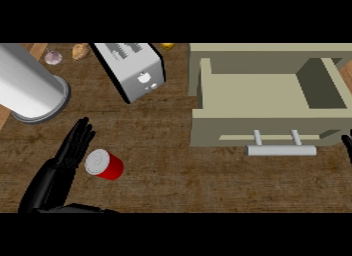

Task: Pick up the can, place it into the drawer and close the drawer

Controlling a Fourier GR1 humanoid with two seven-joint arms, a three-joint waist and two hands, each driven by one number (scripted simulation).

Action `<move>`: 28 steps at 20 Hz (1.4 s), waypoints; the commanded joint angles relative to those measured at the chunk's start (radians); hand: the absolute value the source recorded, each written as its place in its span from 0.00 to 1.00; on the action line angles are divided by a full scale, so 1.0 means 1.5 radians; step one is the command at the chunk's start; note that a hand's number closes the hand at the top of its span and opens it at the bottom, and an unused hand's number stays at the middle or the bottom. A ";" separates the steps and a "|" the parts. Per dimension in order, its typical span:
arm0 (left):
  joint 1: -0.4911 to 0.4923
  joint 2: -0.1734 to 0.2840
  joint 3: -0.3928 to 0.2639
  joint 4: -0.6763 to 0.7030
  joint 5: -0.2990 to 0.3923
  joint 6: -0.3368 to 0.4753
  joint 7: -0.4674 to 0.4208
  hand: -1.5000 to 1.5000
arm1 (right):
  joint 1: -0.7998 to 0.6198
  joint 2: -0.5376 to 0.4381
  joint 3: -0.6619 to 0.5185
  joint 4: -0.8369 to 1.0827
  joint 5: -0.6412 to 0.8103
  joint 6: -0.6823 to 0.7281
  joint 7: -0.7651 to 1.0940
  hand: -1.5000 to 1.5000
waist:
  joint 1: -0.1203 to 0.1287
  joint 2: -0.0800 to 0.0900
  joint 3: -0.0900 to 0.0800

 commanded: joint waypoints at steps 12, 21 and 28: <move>0.015 0.039 0.082 0.140 0.012 -0.043 -0.128 0.00 | -0.014 0.010 -0.027 0.047 0.005 0.020 -0.040 0.00 | 0.001 0.000 0.000; 0.006 0.013 0.073 0.280 -0.048 -0.016 -0.260 0.00 | 0.049 0.026 -0.004 -0.022 0.010 0.044 -0.034 0.00 | -0.002 0.000 0.000; -0.052 0.054 0.126 0.387 -0.019 -0.053 -0.284 0.00 | 0.016 0.032 -0.030 0.045 0.017 0.043 -0.078 0.00 | -0.001 0.000 0.000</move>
